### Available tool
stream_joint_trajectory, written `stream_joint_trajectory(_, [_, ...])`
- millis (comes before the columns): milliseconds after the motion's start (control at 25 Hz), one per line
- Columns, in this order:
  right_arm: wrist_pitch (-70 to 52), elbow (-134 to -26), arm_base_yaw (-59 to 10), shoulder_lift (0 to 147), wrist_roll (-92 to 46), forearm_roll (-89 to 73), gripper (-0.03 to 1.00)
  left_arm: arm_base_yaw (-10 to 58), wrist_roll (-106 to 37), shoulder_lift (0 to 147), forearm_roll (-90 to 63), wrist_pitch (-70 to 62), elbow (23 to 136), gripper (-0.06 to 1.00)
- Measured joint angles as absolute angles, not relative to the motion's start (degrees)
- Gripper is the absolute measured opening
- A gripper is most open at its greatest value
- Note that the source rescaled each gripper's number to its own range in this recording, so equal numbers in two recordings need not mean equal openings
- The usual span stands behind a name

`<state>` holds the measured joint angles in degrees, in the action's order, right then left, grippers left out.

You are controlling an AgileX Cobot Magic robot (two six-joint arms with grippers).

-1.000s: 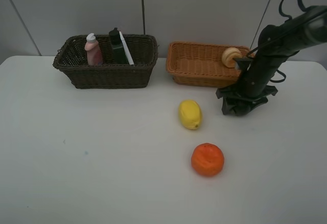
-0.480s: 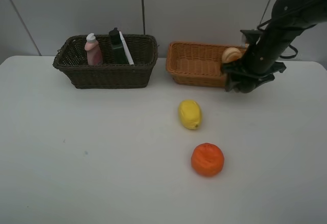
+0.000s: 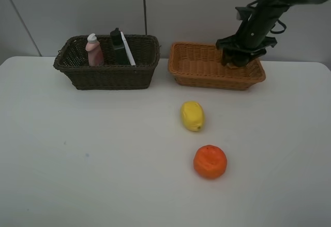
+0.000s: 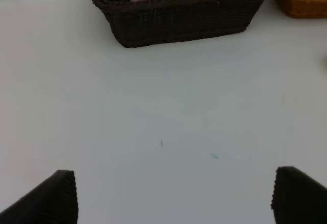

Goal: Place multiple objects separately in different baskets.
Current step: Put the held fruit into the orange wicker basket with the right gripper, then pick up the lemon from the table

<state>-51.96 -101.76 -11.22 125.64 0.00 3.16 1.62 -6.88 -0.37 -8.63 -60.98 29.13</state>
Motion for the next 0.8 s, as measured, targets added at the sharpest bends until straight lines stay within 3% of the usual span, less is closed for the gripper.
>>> stream_joint_trajectory(40, [-52.08, -102.46, -11.11, 125.94, 1.01, 4.28, 0.32, 1.62, -6.88, -0.37, -8.63, -60.98, 29.13, 1.0])
stream_joint_trajectory(80, [-52.09, -102.9, -11.11, 125.95, 1.87, 5.35, 0.43, 1.62, -6.88, -0.37, -8.63, -60.98, 29.13, 1.0])
stream_joint_trajectory(160, [-52.16, -103.51, -11.11, 125.95, 2.62, 6.75, 0.77, 1.62, -6.88, -0.37, -8.63, -60.98, 29.13, 1.0])
stream_joint_trajectory(240, [-52.88, -103.63, -11.11, 125.95, 3.02, 6.9, 0.92, 1.62, -6.88, -0.37, -8.63, -60.98, 29.13, 1.0])
stream_joint_trajectory(320, [-53.8, -103.63, -11.11, 125.95, 3.43, 6.9, 0.96, 1.62, -6.88, -0.37, -8.63, -60.98, 29.13, 1.0])
stream_joint_trajectory(800, [-69.09, -103.65, -13.77, 119.09, 5.69, 3.7, 1.0, 1.62, -6.88, -0.37, -8.63, -60.98, 29.13, 1.0])
